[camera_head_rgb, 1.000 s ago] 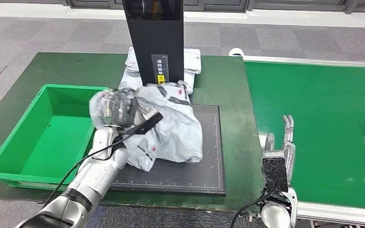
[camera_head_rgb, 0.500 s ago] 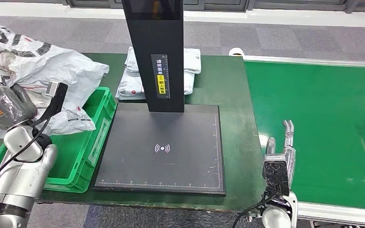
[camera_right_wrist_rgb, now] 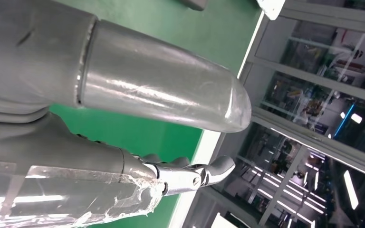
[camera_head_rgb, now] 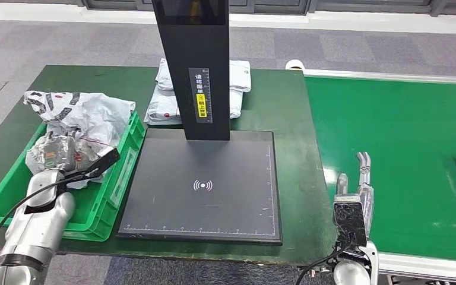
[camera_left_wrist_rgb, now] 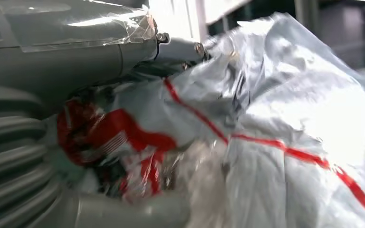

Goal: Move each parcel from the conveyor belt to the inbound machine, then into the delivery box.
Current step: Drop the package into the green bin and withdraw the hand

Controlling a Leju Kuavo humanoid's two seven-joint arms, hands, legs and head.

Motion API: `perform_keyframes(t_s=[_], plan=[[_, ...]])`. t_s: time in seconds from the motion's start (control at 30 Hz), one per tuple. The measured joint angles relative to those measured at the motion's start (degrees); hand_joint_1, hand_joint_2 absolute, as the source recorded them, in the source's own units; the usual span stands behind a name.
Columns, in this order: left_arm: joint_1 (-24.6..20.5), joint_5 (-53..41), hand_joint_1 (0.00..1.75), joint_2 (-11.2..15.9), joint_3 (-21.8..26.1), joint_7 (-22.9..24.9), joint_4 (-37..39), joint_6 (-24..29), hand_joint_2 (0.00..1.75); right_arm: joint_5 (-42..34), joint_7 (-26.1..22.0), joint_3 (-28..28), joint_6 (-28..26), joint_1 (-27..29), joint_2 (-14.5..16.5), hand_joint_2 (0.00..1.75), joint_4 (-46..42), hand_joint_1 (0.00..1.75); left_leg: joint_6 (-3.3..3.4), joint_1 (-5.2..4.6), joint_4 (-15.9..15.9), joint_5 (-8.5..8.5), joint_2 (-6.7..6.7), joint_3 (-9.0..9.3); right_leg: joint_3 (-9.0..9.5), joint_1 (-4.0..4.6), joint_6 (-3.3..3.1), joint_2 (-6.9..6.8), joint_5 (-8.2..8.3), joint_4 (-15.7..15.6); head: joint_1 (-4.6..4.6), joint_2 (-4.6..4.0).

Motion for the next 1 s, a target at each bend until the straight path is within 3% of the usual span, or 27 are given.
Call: perform_keyframes(t_s=[0.23,0.47,0.57,0.8,1.0], plan=[[-2.1,2.0,0.0,-2.3,2.2,1.1,3.2,2.3,1.75,0.4,0.1,-1.1,0.3,0.3,0.5,0.0,-0.8,0.0,-0.01,0.01,0.0,-0.01,0.02,0.0,-0.02,0.02,-0.01,0.03,0.0,0.0,0.0,0.0],[-2.0,9.9,0.0,-4.2,6.5,0.0,-1.0,20.0,1.75,0.4,1.0,-1.1,0.1,1.2,0.7,0.0,-1.8,0.0,-0.01,0.03,0.0,-0.01,0.06,-0.01,-0.03,0.03,-0.01,0.05,0.01,0.0,-0.01,0.0],[-1.4,13.4,0.0,-4.9,8.7,-1.9,-5.3,24.5,1.75,0.4,1.2,-1.1,0.0,1.5,0.8,0.0,-1.8,0.0,-0.01,0.03,0.0,-0.01,0.03,-0.01,0.0,0.02,-0.02,0.04,0.0,0.0,0.0,0.0],[3.0,23.0,0.0,-7.0,12.9,-10.9,-15.2,28.4,1.75,-0.4,1.2,-1.1,-0.1,1.5,0.8,0.0,-1.8,0.0,-0.05,0.02,0.0,-0.04,0.04,-0.01,-0.01,0.02,-0.02,0.05,0.0,0.0,0.0,0.0],[6.6,27.8,0.0,-9.3,14.8,-14.7,-21.5,27.9,1.75,-1.0,1.2,-1.1,-0.7,1.3,0.8,0.0,-1.4,0.0,-0.05,0.02,0.0,-0.04,0.02,-0.01,0.01,0.02,-0.01,0.03,-0.01,0.0,-0.01,0.0]])
